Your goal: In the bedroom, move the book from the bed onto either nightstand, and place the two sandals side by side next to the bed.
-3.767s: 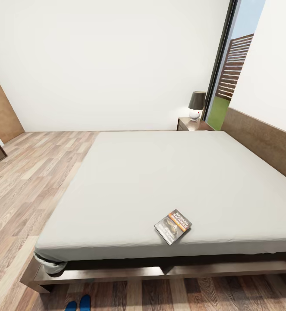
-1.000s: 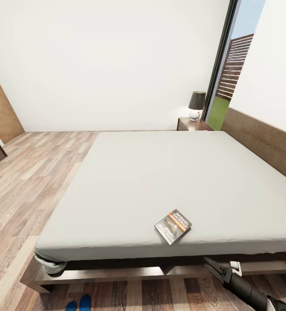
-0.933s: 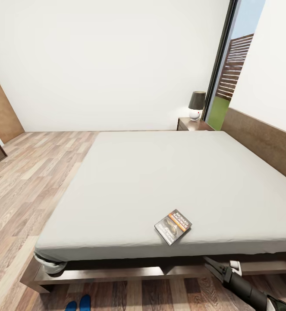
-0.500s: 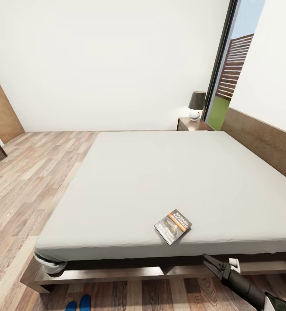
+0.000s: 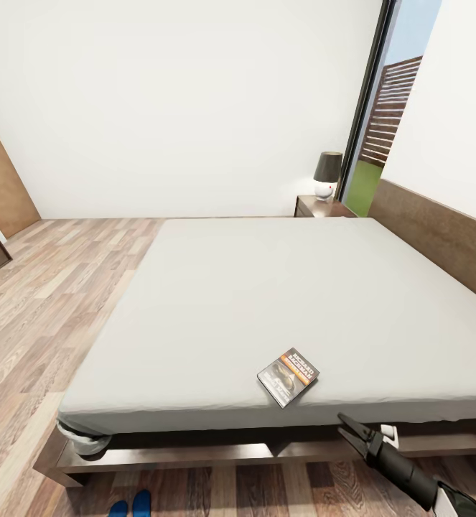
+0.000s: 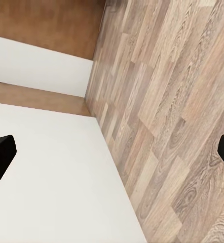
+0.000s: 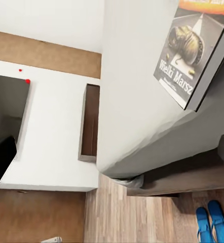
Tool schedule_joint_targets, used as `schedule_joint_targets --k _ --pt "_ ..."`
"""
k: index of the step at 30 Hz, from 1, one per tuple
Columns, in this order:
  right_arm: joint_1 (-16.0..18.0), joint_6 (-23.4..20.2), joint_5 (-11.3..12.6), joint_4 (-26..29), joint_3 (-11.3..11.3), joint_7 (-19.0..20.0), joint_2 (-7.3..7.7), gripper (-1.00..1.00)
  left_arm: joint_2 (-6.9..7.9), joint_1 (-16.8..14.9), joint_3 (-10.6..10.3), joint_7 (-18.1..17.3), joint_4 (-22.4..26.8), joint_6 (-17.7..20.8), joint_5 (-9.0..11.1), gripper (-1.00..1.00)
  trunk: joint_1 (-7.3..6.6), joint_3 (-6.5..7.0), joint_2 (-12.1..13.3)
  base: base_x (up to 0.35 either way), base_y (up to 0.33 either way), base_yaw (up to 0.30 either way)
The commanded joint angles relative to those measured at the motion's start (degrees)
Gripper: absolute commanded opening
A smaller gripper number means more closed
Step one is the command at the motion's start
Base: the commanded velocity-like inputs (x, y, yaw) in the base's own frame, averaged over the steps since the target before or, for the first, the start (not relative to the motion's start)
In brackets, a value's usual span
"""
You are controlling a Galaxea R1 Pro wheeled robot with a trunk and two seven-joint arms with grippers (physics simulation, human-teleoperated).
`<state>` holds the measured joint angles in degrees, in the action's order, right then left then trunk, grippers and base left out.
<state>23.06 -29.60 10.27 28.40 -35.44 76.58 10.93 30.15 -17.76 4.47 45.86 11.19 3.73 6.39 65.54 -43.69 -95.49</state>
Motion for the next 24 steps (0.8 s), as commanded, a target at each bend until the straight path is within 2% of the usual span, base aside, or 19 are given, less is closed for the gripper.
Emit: schedule_joint_targets --k 1,15,24 --pt "0.1 -0.8 0.5 -0.1 -0.1 -0.1 -0.03 1.00 0.00 0.0 0.0 0.2 0.1 0.4 0.1 1.00 -0.01 -0.05 0.0 0.000 0.000 0.000" --pt "0.4 -4.3 2.1 -0.1 0.0 -1.8 -0.48 1.00 0.00 0.0 0.0 0.2 0.1 0.3 0.1 1.00 -0.01 -0.05 0.0 0.000 0.000 0.000" --pt "0.5 -5.0 2.3 -0.2 0.0 -5.2 -1.81 1.00 0.00 0.0 0.0 0.3 0.2 0.3 0.1 1.00 -0.01 -0.05 0.0 0.000 0.000 0.000"
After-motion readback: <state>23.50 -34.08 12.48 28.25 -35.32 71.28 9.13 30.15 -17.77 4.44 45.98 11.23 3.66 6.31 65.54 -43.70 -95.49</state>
